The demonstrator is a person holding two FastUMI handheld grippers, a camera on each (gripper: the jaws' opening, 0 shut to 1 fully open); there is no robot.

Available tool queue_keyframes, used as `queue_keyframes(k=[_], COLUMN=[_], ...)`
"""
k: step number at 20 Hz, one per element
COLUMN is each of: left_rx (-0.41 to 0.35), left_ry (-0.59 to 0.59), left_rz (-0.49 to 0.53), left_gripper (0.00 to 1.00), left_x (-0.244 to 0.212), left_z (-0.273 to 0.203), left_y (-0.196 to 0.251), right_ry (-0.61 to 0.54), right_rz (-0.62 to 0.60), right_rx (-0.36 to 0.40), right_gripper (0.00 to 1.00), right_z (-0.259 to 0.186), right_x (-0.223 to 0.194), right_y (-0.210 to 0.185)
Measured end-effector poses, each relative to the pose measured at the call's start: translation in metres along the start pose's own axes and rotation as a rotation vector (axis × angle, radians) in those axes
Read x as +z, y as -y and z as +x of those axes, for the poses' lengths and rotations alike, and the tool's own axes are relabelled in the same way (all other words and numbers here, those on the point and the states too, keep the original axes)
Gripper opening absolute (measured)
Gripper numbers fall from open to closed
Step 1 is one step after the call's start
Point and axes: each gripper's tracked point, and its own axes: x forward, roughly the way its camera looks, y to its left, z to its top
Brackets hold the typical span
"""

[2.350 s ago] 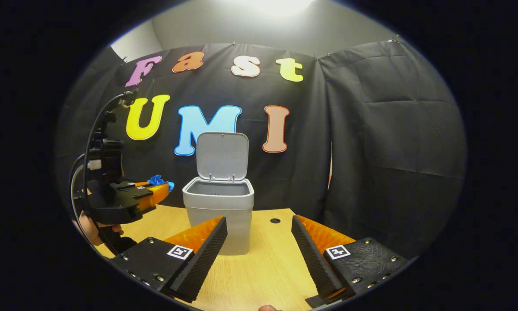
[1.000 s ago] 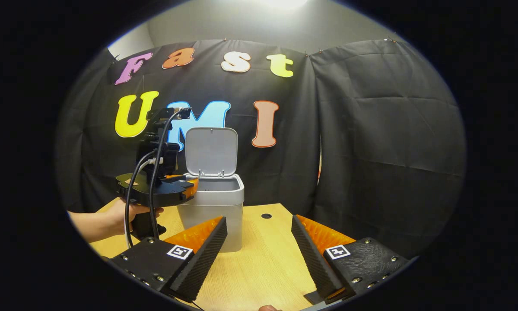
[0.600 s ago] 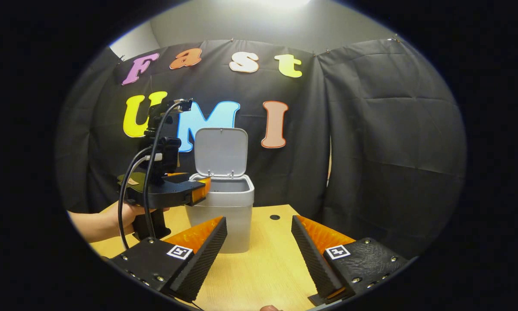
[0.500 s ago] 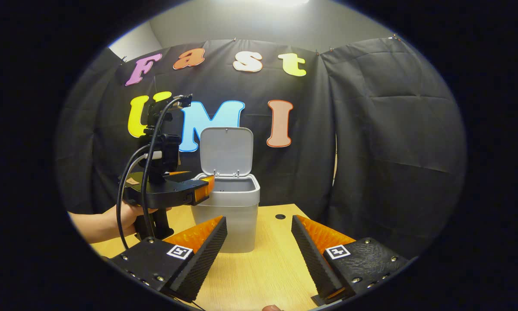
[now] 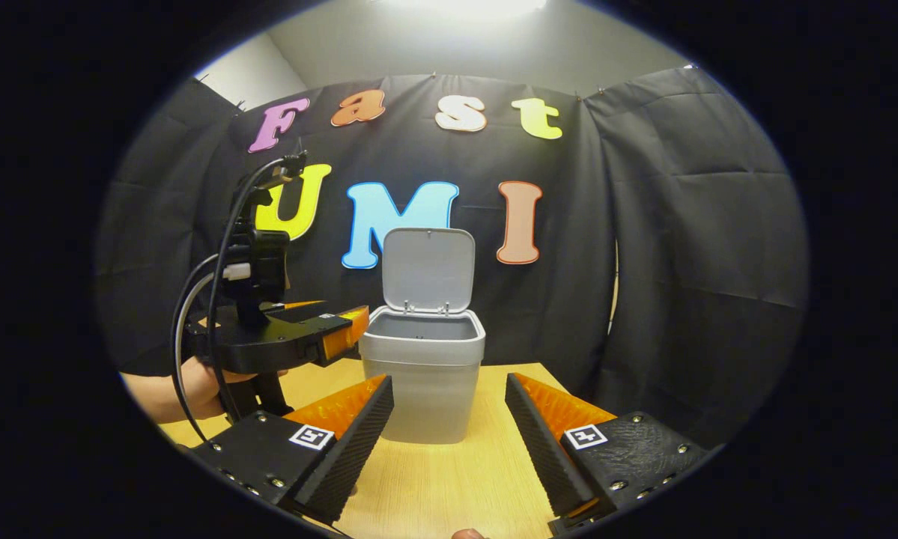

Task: Press the lid of the desktop garbage bin to open it, pick up the crumpled paper on the desktop and throw it into the bin, then pick up the pop can on the desktop and drop it into the bin, and finally close the garbage bin lid.

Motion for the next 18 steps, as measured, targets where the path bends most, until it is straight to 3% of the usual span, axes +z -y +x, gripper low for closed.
queue_keyframes(k=[5, 6, 7, 13, 15, 16, 18], left_rx=[0.089, 0.111, 0.133, 0.2, 0.22, 0.224, 0.217], left_ry=[0.002, 0.002, 0.001, -0.015, -0.008, -0.012, -0.023], left_rz=[-0.012, -0.009, -0.005, 0.0, -0.005, -0.008, -0.016], left_gripper=[0.94, 0.9, 0.94, 0.94, 0.89, 0.94, 0.92], left_x=[-0.004, -0.005, -0.007, -0.014, -0.013, -0.015, -0.018], left_z=[-0.046, -0.055, -0.066, -0.115, -0.132, -0.139, -0.15], left_y=[-0.029, -0.037, -0.045, -0.086, -0.102, -0.108, -0.118], right_ry=[0.008, 0.016, 0.017, -0.064, -0.091, -0.106, -0.133], right_rz=[-0.001, 0.002, 0.006, 0.031, 0.036, 0.028, 0.014], right_rx=[0.122, 0.141, 0.152, 0.205, 0.236, 0.235, 0.226], right_gripper=[0.96, 0.96, 0.96, 0.96, 0.96, 0.96, 0.96], right_z=[0.006, 0.007, 0.01, 0.022, 0.022, 0.024, 0.028], right_x=[0.0, 0.0, 0.0, -0.021, -0.029, -0.033, -0.043], right_y=[-0.021, -0.025, -0.028, -0.064, -0.087, -0.094, -0.106])
